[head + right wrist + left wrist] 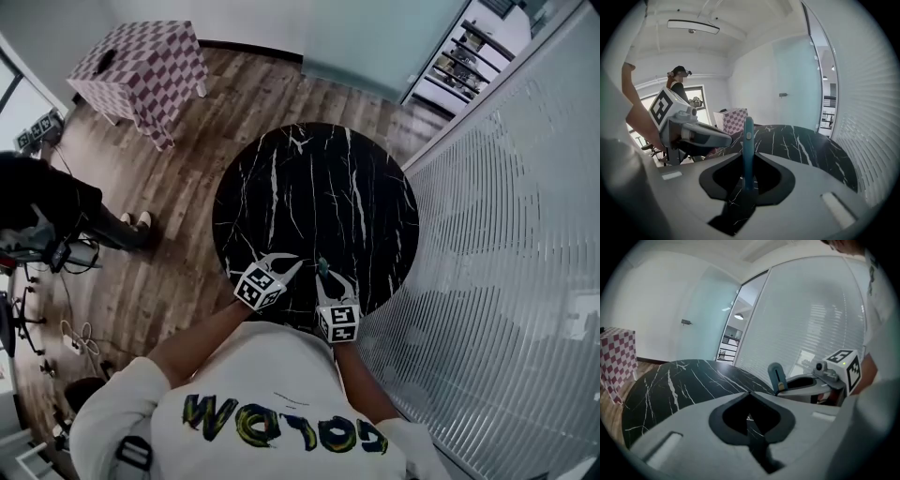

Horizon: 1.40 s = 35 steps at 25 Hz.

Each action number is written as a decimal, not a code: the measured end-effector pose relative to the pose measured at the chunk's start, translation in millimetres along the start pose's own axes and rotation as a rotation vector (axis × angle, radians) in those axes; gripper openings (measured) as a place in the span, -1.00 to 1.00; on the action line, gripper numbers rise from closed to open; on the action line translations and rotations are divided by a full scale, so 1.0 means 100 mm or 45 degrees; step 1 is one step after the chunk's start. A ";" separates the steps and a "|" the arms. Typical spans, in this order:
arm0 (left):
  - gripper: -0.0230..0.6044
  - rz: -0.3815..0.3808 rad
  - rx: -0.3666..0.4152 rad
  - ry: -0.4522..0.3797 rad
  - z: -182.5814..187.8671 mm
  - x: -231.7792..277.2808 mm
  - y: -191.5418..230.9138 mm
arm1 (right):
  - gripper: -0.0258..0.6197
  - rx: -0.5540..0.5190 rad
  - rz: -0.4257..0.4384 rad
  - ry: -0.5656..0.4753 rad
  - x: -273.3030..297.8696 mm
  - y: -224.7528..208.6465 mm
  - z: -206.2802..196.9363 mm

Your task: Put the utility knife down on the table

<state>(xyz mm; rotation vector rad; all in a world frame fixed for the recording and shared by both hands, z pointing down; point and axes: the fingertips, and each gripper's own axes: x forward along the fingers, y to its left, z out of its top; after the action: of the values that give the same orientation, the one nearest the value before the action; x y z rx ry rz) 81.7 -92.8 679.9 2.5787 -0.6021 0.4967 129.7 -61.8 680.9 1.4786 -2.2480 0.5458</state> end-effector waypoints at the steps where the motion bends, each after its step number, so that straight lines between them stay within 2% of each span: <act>1: -0.93 -0.005 -0.012 0.008 -0.03 0.02 0.01 | -0.69 0.012 0.009 0.025 0.04 0.00 -0.05; 22: -0.93 -0.010 -0.060 0.299 -0.75 0.48 0.19 | -0.69 0.072 0.047 0.430 0.59 -0.12 -0.95; 28: -0.93 -0.012 -0.107 0.362 -0.89 0.53 0.25 | -0.69 0.105 0.063 0.496 0.69 -0.14 -1.08; 35: -0.93 -0.001 -0.113 0.422 -1.06 0.59 0.34 | -0.69 0.102 0.078 0.591 0.78 -0.15 -1.28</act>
<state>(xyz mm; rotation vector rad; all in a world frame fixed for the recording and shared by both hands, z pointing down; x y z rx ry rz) 89.6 -87.4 805.7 2.3418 -0.4942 0.8545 129.5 -60.8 831.1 1.1711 -1.9262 0.9033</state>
